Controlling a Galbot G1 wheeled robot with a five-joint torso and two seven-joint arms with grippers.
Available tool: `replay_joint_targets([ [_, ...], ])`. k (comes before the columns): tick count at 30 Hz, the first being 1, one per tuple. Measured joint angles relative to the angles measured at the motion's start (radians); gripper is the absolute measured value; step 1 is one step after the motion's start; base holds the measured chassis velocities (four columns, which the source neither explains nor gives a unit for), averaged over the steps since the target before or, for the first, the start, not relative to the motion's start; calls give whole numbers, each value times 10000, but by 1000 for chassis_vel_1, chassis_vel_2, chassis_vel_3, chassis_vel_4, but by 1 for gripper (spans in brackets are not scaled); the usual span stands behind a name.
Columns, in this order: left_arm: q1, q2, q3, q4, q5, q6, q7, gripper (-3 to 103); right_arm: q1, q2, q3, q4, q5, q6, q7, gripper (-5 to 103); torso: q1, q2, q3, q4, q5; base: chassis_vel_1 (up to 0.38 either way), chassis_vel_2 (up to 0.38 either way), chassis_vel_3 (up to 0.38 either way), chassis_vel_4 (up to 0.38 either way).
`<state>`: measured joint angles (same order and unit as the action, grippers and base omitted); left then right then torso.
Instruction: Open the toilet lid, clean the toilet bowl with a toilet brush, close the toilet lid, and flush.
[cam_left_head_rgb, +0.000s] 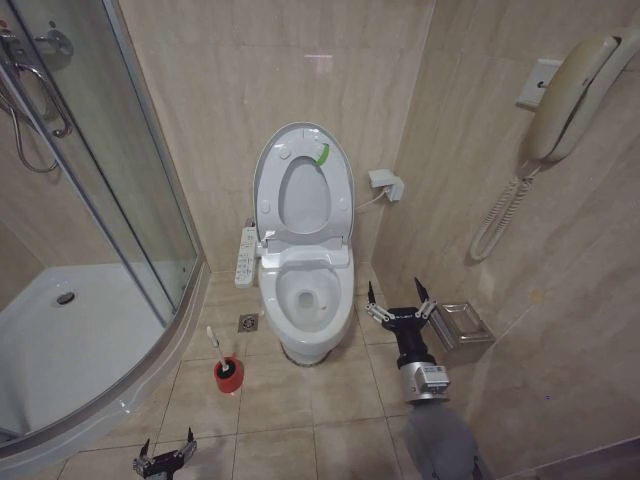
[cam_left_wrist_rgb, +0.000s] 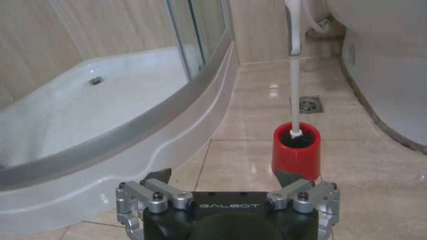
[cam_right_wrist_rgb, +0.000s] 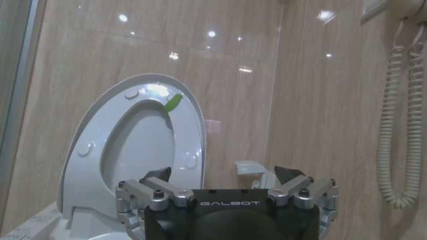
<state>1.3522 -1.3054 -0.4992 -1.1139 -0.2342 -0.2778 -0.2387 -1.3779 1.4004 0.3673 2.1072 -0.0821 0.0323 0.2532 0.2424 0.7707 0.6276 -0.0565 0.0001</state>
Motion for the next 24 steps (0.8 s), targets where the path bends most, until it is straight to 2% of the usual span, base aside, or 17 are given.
replay_joint_targets([
  [1,0,0,0,0,0,0,0,100,0,0,0,0,0,0,0,100,0,0,0,0,0,0,0,0,0],
  [3,-144,0,-138,573,-85,-512,517,100,0,0,0,0,0,0,0,100,0,0,0,1,-2,0,0,0,0],
  [6,-459,0,-449,1806,-269,-1602,1611,100,0,0,0,0,0,0,0,100,0,0,0,1,-1,0,0,0,0],
  [9,-534,0,-523,2100,-311,-1878,1901,100,0,0,0,0,0,0,0,100,0,0,0,2,-2,0,0,0,0],
  [16,-615,4,-542,2224,-304,-2017,1979,100,0,0,1,0,0,0,0,100,0,0,0,3,-2,0,0,0,0],
  [18,-1047,77,-565,2637,-60,-2525,2117,100,0,0,0,0,0,0,0,100,0,0,1,9,-6,0,0,0,0],
  [19,-1485,172,-604,2986,189,-3008,2234,100,0,0,0,0,0,0,0,100,0,0,0,0,-4,0,0,0,0],
  [20,-1485,172,-604,2986,189,-3008,2234,100,0,0,0,0,0,0,0,100,0,0,0,0,-4,0,0,0,0],
  [22,-2296,336,-663,3651,673,-3911,2460,100,0,0,0,0,0,0,0,100,0,0,0,-6,2,0,0,0,0],
  [24,-2540,378,-672,3847,822,-4189,2532,100,0,0,0,0,0,0,0,100,1,0,0,-13,0,0,0,0,0],
])
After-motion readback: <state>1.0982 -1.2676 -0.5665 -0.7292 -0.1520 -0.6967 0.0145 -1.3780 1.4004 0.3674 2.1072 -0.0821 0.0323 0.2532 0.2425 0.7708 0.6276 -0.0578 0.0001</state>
